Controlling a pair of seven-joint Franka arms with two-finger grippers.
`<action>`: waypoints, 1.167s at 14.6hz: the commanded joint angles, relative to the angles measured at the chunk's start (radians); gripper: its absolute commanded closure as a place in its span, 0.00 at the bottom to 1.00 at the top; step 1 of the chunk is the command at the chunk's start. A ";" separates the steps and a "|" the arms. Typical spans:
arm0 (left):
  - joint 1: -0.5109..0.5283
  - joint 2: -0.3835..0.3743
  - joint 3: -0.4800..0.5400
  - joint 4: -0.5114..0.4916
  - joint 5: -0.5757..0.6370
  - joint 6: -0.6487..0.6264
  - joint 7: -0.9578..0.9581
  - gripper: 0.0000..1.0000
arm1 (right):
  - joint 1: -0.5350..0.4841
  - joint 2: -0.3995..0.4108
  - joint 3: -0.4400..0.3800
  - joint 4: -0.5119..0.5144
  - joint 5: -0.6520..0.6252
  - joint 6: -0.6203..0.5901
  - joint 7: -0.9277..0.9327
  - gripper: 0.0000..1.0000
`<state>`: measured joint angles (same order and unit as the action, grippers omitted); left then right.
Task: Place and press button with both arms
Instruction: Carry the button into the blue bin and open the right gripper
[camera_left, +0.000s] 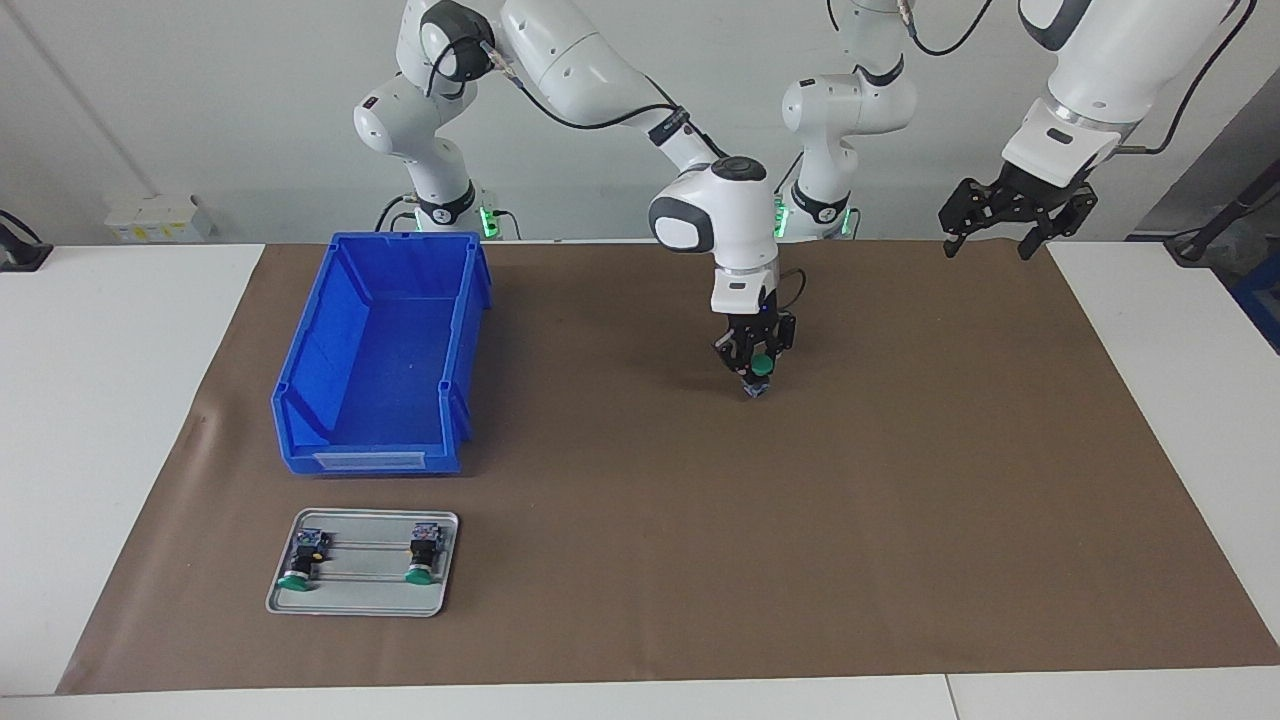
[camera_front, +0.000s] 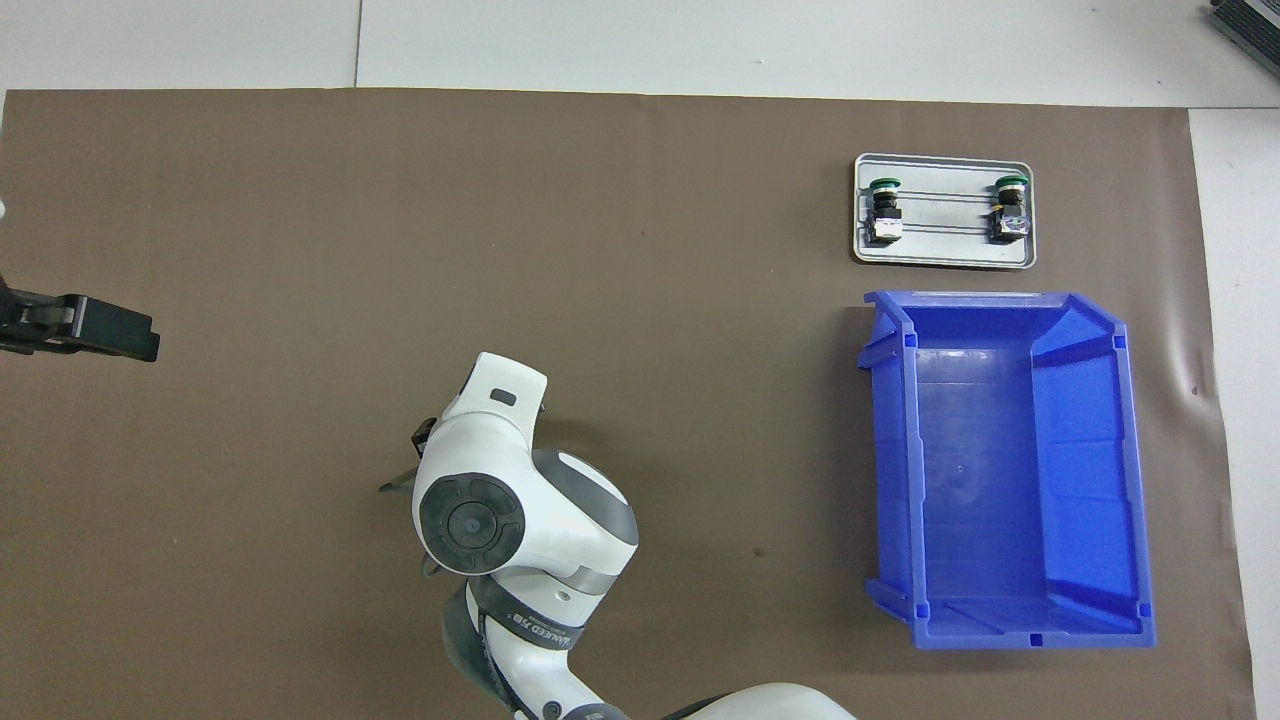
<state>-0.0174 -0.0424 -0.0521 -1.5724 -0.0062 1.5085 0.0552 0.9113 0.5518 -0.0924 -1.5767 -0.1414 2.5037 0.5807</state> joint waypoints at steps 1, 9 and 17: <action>0.014 -0.025 -0.009 -0.032 0.018 0.010 0.012 0.00 | -0.092 -0.131 0.007 -0.019 -0.017 -0.080 -0.001 1.00; 0.014 -0.025 -0.009 -0.032 0.018 0.010 0.011 0.00 | -0.397 -0.473 0.008 -0.202 0.005 -0.348 -0.309 1.00; 0.014 -0.025 -0.009 -0.032 0.018 0.010 0.011 0.00 | -0.730 -0.604 0.007 -0.472 0.111 -0.317 -0.725 1.00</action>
<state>-0.0174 -0.0425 -0.0521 -1.5749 -0.0060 1.5084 0.0552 0.2198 0.0156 -0.1035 -1.9088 -0.0500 2.1099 -0.1095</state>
